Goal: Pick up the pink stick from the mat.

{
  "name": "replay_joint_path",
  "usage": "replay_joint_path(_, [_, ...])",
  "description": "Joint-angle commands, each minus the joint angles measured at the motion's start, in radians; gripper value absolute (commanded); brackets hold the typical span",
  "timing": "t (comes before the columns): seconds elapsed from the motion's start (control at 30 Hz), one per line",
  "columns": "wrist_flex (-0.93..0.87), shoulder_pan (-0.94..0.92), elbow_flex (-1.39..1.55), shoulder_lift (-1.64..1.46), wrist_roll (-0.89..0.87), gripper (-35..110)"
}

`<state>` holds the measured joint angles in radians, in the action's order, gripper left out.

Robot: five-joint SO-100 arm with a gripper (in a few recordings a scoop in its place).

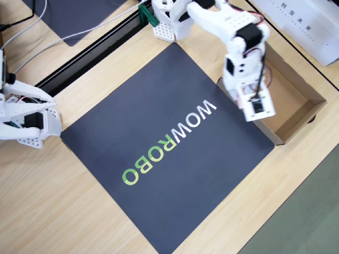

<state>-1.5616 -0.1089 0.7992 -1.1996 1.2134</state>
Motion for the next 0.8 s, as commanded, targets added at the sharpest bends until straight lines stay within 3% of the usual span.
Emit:
replay_joint_path(0.0, [0.037, 0.061, -0.015, 0.018, -0.009, 3])
replay_joint_path(0.23, [0.133, 0.17, -0.015, 0.133, -0.014, 3])
replay_joint_path(0.77, [0.146, 0.284, -0.015, 0.202, -0.011, 3])
